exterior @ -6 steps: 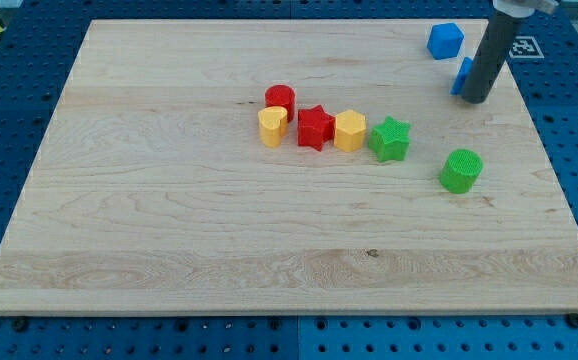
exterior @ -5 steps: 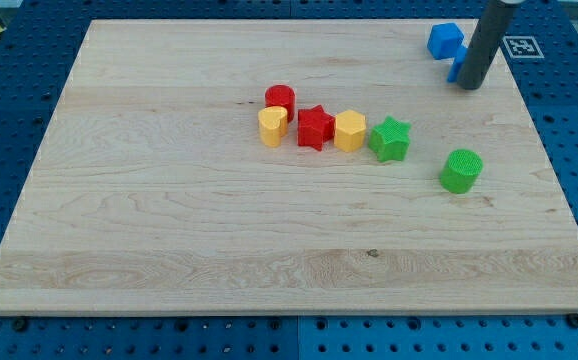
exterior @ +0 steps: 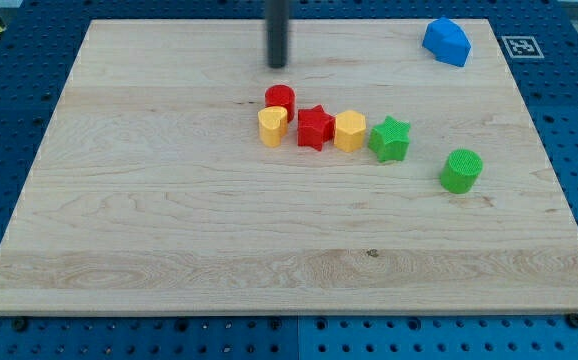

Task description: Point your arm towards center

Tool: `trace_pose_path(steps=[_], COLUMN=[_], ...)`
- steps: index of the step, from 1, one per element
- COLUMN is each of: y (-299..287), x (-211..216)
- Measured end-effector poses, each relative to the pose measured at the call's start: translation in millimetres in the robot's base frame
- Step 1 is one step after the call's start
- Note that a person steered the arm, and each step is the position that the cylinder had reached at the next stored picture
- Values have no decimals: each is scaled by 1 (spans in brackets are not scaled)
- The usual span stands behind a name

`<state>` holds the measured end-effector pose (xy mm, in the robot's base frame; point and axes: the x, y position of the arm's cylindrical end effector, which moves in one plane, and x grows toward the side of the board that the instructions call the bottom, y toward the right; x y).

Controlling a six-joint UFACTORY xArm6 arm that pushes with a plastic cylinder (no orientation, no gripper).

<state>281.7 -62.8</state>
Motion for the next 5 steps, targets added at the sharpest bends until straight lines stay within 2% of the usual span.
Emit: trace_pose_path(steps=[1,2,3,5], y=[-49,-37,-29,32], x=[25,80,86,108])
